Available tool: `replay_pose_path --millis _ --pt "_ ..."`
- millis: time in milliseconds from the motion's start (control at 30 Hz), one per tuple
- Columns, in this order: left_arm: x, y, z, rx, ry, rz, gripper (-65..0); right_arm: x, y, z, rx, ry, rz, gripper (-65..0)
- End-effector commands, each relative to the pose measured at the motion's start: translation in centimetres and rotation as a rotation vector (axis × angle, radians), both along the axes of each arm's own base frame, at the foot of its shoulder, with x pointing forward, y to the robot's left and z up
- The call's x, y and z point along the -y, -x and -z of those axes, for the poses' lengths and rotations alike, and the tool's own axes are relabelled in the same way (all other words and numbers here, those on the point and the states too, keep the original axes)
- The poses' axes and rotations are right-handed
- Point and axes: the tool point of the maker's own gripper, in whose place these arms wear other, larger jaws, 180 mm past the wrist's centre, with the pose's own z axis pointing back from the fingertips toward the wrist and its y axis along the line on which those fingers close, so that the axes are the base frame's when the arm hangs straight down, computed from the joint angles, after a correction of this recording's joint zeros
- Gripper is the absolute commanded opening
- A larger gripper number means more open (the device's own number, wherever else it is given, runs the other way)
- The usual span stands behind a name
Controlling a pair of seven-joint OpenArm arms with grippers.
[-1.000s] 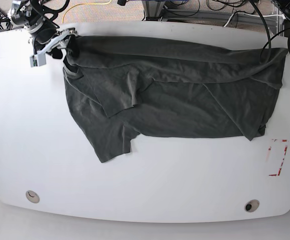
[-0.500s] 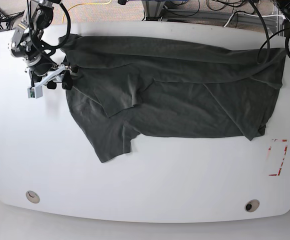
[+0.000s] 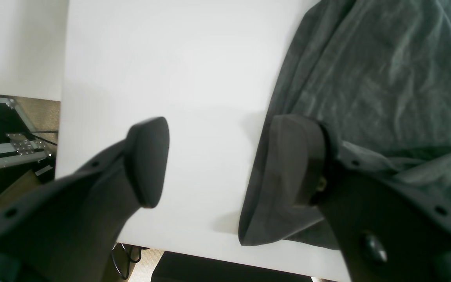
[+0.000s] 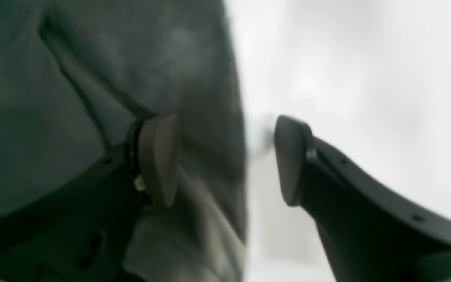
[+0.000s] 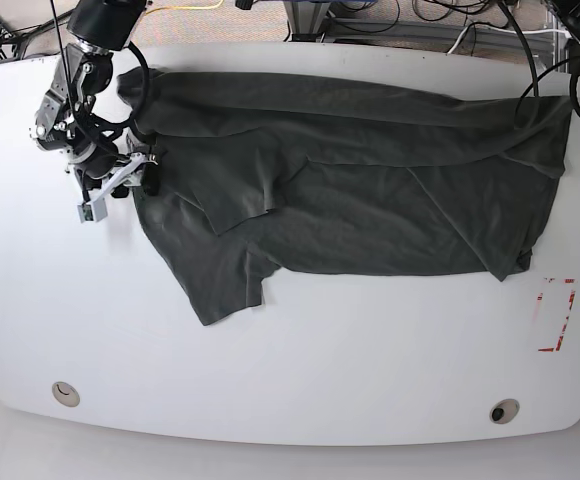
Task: Fold the T-shirt properly
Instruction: 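Move both grippers to the folded shirt's edges to regrasp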
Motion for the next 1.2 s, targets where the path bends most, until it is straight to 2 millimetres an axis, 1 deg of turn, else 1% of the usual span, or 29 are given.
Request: replay_pose_path --millis 0,200,300,367,467,500,567,600,633,800,833,967,1033,1100,1133,1167 --pt "-0.8 -0.6 -1.7 0.038 -0.037 0.006 -24.7 -0.6 -0.6 0.0 0.011 -0.007 -0.027 -27.9" --pt "-0.8 -0.6 -1.6 0.036 -0.036 0.004 -24.7 -2.2 -0.6 1.2 0.009 -0.048 -0.038 -27.9" --pt "-0.8 -0.6 -1.6 0.038 -0.036 0.006 -24.6 -2.5 -0.5 1.6 0.004 -0.060 -0.034 -28.2" --pt "-0.7 -0.8 -1.7 0.044 -0.035 0.006 -24.4 -2.6 -0.4 1.7 0.000 -0.062 -0.033 -31.2" --pt "-0.4 -0.9 -1.4 0.047 -0.019 0.003 -24.3 -2.6 -0.4 1.7 0.000 -0.062 -0.033 -40.7" --pt "0.3 -1.3 -0.7 0.046 0.003 0.013 -24.2 -2.6 -0.4 1.7 0.000 -0.062 -0.033 -47.6" --pt "1.2 -2.4 -0.3 0.058 0.024 0.036 -24.2 -2.6 -0.4 1.7 -0.001 -0.062 -0.035 -56.3" --pt "1.7 -3.2 -0.2 0.064 0.033 0.051 -24.2 -2.7 -0.4 1.7 -0.001 -0.063 -0.036 -61.7" --pt "2.0 -3.7 -0.2 0.068 0.038 0.063 -24.2 -2.7 -0.4 1.7 -0.001 -0.063 -0.036 -64.8" --pt "3.7 -6.2 1.0 0.096 0.093 0.104 -24.0 -3.6 -0.5 1.9 -0.007 -0.062 -0.068 -65.0" --pt "4.0 -7.0 1.1 0.116 0.112 0.105 -24.0 -3.7 -0.5 1.9 -0.008 -0.063 -0.074 -65.0" --pt "4.6 -9.1 2.3 0.133 0.182 0.067 -23.5 -3.8 -0.5 1.9 -0.009 -0.061 -0.079 -65.0" --pt "4.8 -10.0 2.9 0.133 0.214 0.052 -21.1 -3.8 -0.5 1.9 -0.009 -0.061 -0.079 -65.0" --pt "4.8 -10.7 3.4 0.138 0.239 0.030 -17.1 -3.9 -0.5 1.9 -0.009 -0.063 -0.079 -65.0" --pt "4.7 -10.9 3.6 0.141 0.245 0.023 -15.6 -3.9 -0.5 1.9 -0.009 -0.063 -0.079 -65.0" --pt "4.1 -11.0 3.6 0.141 0.238 0.012 -13.5 -4.0 -0.5 1.9 -0.009 -0.064 -0.079 -65.0"
